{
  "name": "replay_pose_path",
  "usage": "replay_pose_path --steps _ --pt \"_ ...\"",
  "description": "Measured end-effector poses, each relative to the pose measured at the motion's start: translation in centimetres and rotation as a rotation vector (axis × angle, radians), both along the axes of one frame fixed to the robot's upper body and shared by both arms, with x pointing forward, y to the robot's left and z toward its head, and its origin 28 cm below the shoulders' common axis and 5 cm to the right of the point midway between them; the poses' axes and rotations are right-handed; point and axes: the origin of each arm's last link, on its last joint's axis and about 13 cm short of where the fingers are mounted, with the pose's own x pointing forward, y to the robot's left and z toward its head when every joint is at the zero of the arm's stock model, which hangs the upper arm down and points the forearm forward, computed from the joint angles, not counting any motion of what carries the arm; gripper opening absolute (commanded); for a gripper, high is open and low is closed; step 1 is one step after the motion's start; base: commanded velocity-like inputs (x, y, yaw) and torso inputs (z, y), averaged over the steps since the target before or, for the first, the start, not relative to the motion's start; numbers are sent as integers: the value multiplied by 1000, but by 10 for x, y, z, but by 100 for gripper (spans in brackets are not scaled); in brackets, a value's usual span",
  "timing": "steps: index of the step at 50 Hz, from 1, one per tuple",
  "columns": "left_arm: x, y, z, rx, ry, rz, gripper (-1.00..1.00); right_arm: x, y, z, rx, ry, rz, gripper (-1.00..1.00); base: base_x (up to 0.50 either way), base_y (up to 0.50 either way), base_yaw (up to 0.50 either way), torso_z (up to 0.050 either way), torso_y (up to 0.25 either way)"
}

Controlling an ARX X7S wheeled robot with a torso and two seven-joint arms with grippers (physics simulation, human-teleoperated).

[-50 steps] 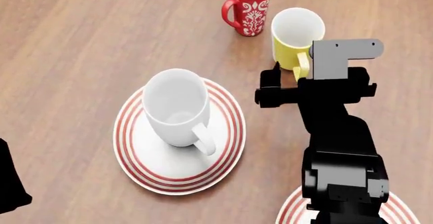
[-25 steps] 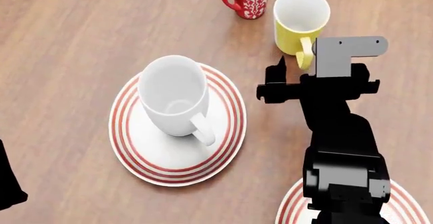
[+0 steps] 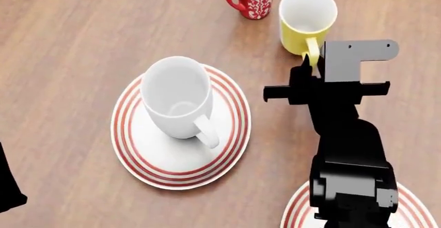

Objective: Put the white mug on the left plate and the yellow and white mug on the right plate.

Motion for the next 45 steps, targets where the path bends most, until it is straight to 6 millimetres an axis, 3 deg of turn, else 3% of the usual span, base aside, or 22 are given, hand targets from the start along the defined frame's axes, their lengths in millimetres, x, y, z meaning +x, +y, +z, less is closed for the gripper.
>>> replay_pose_path --steps 22,45 --pt "1 0 -1 0 2 6 100 -26 3 -9 -120 -205 -21 -100 0 0 0 0 0" --pt "3 0 -2 2 5 7 100 -47 12 -3 -142 -244 -46 -100 0 0 0 0 0"
